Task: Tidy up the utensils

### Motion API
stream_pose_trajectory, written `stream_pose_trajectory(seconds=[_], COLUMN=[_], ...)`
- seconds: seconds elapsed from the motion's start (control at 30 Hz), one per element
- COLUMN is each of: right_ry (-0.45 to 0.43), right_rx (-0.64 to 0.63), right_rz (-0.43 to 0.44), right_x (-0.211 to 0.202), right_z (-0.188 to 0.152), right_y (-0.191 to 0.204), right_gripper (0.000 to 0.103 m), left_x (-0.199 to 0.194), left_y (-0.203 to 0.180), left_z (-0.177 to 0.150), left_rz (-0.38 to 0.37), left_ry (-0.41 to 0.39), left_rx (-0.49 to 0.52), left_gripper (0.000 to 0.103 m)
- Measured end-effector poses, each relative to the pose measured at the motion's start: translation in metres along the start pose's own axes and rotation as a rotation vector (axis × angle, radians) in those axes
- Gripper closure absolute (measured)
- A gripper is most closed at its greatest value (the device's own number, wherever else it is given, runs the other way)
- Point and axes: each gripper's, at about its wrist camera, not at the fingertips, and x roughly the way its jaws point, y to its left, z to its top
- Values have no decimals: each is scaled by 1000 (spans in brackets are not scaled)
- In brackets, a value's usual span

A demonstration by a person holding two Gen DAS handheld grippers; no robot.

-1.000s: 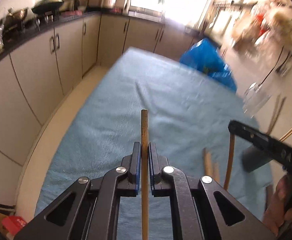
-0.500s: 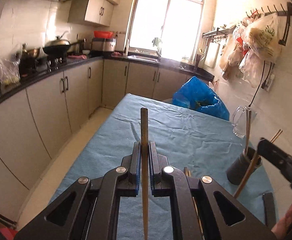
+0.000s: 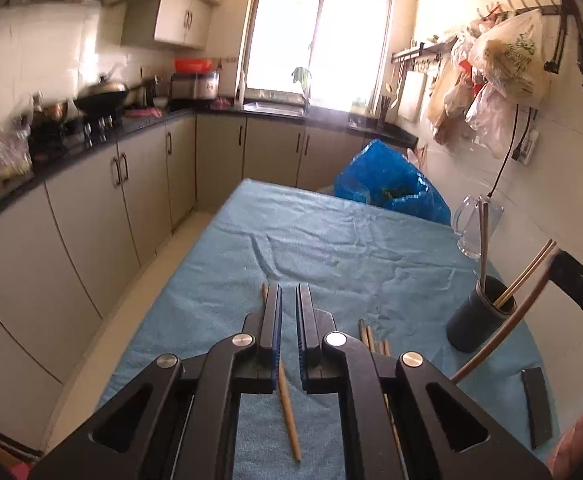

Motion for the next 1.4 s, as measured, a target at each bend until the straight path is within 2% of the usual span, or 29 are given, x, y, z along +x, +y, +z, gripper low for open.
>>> stream_pose_trajectory(seconds=[0.07, 0.1, 0.13, 0.2, 0.3, 0.37, 0.43, 0.47, 0.67, 0.73, 0.77, 0.8, 0.83, 0.9, 1.03, 1.3, 1.4], right_ry=[-2, -4, -6, -17, -22, -28, -37, -37, -45, -53, -53, -56, -60, -64, -70, -79, -79], right_rx=[2, 8, 22, 36, 45, 54, 52, 52, 56, 69, 68, 69, 72, 72, 73, 73, 73], right_rz=[-3, -5, -4, -10, -7, -8, -17, -17, -27, -29, -30, -35, -38, -42, -55, -60, -60], right_x=[-1, -2, -3, -6, -8, -10, -14, -14, -19, -22, -22, -23, -24, -26, -29, -35, -35], right_z=[0, 0, 2, 4, 6, 9, 11, 11, 14, 16, 17, 17, 18, 18, 18, 18, 17], right_y=[-1, -2, -6, -8, -11, -14, -16, -16, -22, -26, -27, -28, -29, -30, -34, -32, -30], right_gripper=[95, 95, 95, 95, 95, 95, 95, 95, 95, 95, 95, 95, 95, 95, 95, 95, 95], left_x=[17, 28, 39, 71, 121, 152, 179, 193, 239, 249, 249, 251, 250, 248, 218, 89, 47], left_y=[8, 11, 12, 13, 18, 22, 21, 24, 18, 17, 15, 13, 13, 13, 10, -6, -13], left_z=[7, 10, 13, 19, 24, 25, 25, 24, 20, 18, 18, 18, 19, 18, 23, 54, 56], left_rz=[-16, -10, -10, -14, -35, 22, 9, 40, 96, 117, 137, 140, 141, 127, 74, -25, -23], left_ry=[70, 107, 138, 219, 340, 406, 459, 487, 559, 577, 558, 564, 560, 560, 484, 162, 56], left_rx=[-18, -22, -20, -19, -45, -78, -68, -85, -68, -66, -50, -42, -44, -43, -54, -58, -38], left_gripper=[94, 85, 72, 66, 66, 67, 68, 69, 70, 76, 81, 92, 96, 96, 96, 96, 96])
